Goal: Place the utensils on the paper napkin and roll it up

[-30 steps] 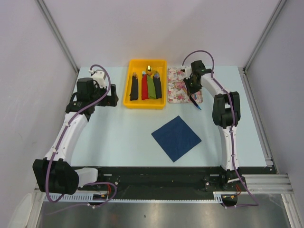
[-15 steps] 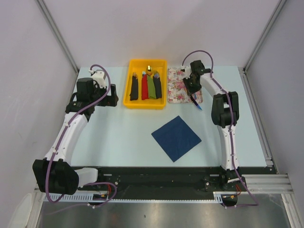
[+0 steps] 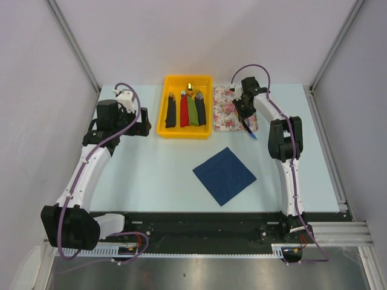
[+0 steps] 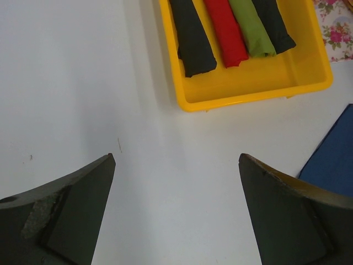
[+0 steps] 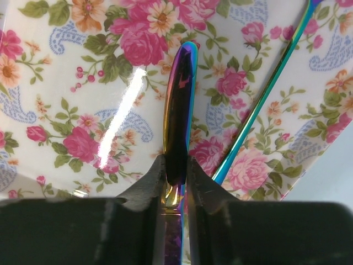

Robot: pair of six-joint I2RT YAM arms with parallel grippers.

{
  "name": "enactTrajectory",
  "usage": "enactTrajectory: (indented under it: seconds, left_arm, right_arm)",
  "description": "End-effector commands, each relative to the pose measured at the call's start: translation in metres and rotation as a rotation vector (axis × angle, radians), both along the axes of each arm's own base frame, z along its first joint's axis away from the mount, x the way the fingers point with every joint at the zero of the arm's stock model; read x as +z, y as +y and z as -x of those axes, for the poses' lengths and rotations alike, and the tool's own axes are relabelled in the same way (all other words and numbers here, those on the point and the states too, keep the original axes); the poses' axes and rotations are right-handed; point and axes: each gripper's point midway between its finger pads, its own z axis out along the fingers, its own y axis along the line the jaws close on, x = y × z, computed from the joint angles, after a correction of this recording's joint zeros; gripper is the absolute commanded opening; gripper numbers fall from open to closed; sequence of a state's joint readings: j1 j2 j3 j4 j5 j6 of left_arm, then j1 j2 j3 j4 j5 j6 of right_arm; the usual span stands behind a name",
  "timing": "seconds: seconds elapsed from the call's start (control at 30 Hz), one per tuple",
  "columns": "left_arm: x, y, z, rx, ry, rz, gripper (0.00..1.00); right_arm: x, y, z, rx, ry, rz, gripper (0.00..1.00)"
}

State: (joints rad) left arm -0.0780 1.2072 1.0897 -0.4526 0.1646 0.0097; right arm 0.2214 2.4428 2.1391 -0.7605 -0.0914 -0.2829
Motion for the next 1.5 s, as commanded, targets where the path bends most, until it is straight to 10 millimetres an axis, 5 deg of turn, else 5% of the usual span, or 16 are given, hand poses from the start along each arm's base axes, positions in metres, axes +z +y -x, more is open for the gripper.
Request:
enactTrajectory:
  seconds: [0.0, 0.17, 0.27, 0.4, 0.6, 0.63, 0.67, 0.73, 0.77, 1.0, 1.47]
  left_arm:
    - [0.025, -0.008, 0.0, -0.052, -0.095, 0.025, 1.0]
    - [0.048, -0.026, 0.0, -0.16, -0.136, 0.064, 1.0]
    - [0.06, -0.039, 0.003, -0.238, -0.139, 0.094, 1.0]
    - [0.069, -0.053, 0.008, -0.298, -0.11, 0.172, 1.0]
    - [0.071, -0.088, 0.039, -0.544, -0.042, 0.312, 1.0]
    - [0.069, -0.093, 0.047, -0.588, -0.024, 0.329, 1.0]
    - [0.071, -0.101, 0.057, -0.647, -0.011, 0.364, 1.0]
    - [0.064, -0.108, 0.069, -0.691, 0.046, 0.393, 0.99]
    - [0.062, -0.111, 0.074, -0.71, 0.065, 0.401, 0.98]
    - [0.042, -0.135, 0.12, -0.836, 0.208, 0.472, 0.94]
    - [-0.008, -0.193, 0.198, -1.039, 0.386, 0.469, 0.86]
  right_arm:
    - [0.028, 0.006, -0.011, 0.038, -0.066, 0.008, 0.02]
    - [0.091, 0.025, -0.015, 0.164, -0.191, -0.035, 0.0]
    - [0.14, 0.04, 0.0, 0.3, -0.265, -0.073, 0.0]
    - [0.206, 0.068, 0.049, 0.552, -0.354, -0.143, 0.0]
    - [0.226, 0.108, 0.152, 0.989, -0.398, -0.067, 0.0]
    - [0.246, 0.113, 0.174, 1.059, -0.461, -0.039, 0.0]
    - [0.23, 0.128, 0.201, 1.191, -0.451, -0.005, 0.0]
    - [0.23, 0.138, 0.228, 1.308, -0.504, 0.076, 0.0]
    - [0.223, 0.151, 0.26, 1.404, -0.537, 0.093, 0.0]
    - [0.216, 0.174, 0.333, 1.671, -0.646, 0.249, 0.0]
    - [0.22, 0.196, 0.362, 1.771, -0.724, 0.3, 0.0]
